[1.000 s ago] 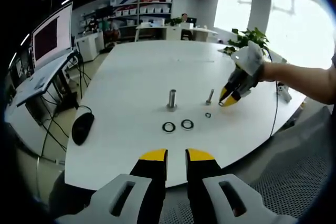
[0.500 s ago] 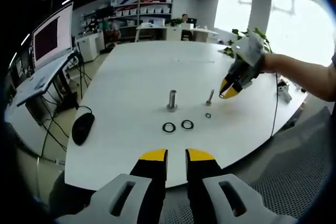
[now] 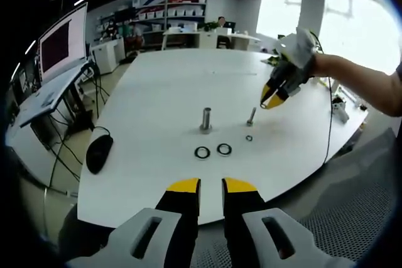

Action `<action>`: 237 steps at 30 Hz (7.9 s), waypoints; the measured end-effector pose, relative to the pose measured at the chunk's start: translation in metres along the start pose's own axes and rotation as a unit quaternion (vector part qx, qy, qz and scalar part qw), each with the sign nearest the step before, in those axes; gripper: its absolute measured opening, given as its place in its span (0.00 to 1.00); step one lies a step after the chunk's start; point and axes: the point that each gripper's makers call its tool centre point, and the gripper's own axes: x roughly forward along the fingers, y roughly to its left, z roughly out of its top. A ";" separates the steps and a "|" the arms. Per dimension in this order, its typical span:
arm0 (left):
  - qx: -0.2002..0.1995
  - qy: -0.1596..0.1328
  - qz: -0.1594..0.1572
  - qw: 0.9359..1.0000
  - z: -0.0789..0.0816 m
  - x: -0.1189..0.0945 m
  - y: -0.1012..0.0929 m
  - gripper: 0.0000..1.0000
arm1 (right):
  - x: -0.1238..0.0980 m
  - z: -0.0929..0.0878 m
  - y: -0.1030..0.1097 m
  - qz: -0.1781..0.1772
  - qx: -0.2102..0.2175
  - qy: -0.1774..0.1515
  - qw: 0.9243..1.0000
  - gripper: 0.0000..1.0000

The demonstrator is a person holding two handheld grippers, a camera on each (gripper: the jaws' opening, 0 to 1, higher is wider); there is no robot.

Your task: Place the washer onto the threaded stud by aligning its center hole with the stud, sliding it down to the base, and recovering from edge contact or off-axis alignment until the washer reaches the visible bottom stop.

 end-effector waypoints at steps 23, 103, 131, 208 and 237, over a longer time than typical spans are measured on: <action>0.002 -0.001 -0.003 1.000 0.000 0.000 -0.002 0.11 | 0.012 -0.003 -0.014 -0.017 -0.048 0.049 0.998 0.13; 0.000 0.007 0.001 1.000 -0.002 0.001 0.000 0.11 | 0.048 -0.035 0.014 -0.027 0.173 -0.017 0.984 0.25; 0.000 0.003 0.001 1.000 -0.001 0.000 0.000 0.11 | 0.081 -0.010 0.044 0.009 0.140 -0.004 0.990 0.24; 0.002 0.007 -0.001 1.000 -0.002 0.001 -0.001 0.11 | 0.008 -0.119 0.027 -0.003 0.187 0.029 0.982 0.02; -0.001 0.011 0.002 1.000 -0.003 0.001 0.000 0.11 | 0.006 -0.174 0.043 -0.003 0.203 0.103 0.974 0.18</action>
